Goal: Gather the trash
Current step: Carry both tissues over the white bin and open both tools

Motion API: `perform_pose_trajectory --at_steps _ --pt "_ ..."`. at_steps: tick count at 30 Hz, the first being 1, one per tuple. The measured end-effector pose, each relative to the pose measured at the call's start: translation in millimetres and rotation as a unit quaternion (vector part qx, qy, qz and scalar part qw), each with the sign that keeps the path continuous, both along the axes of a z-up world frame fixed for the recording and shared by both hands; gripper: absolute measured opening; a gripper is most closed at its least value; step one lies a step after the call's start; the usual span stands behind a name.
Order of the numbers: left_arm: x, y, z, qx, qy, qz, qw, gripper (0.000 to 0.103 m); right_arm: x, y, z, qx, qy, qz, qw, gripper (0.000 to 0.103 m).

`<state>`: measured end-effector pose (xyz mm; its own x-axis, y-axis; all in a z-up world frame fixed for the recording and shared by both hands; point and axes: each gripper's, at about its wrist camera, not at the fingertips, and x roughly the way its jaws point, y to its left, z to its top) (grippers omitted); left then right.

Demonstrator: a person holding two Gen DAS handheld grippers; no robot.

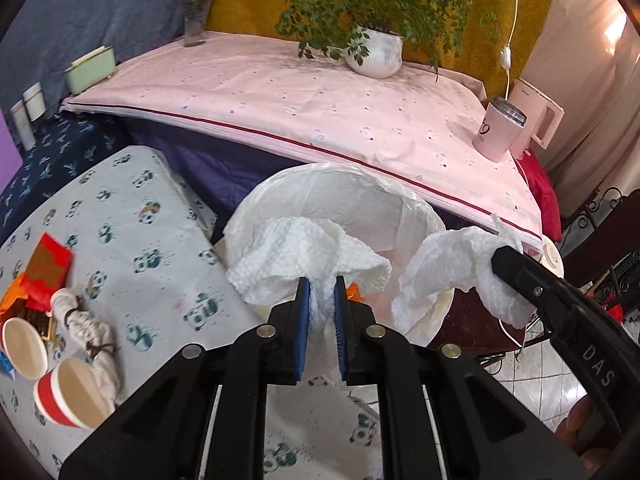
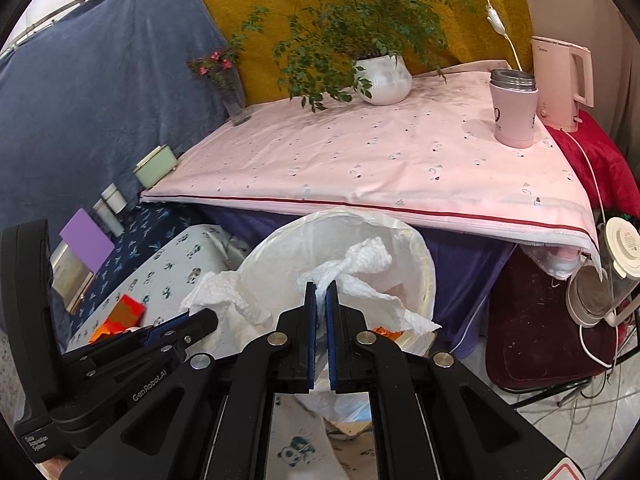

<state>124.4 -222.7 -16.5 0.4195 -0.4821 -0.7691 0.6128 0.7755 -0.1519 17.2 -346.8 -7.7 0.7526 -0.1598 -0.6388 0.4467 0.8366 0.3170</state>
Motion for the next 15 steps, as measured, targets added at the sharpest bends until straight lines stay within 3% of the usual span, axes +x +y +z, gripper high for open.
perform_pose_trajectory --at_steps 8,13,15 --pt "17.2 -24.0 -12.9 0.006 0.015 -0.012 0.9998 0.016 18.3 -16.8 -11.8 0.006 0.009 -0.005 1.0 0.005" --pt "24.4 -22.6 -13.5 0.006 0.007 0.006 0.9999 0.053 26.6 -17.7 -18.0 0.007 0.014 -0.004 1.0 0.005" --pt "26.3 -19.3 -12.1 0.005 0.003 0.011 0.9999 0.053 29.5 -17.3 -18.9 0.007 0.016 -0.002 1.0 0.005"
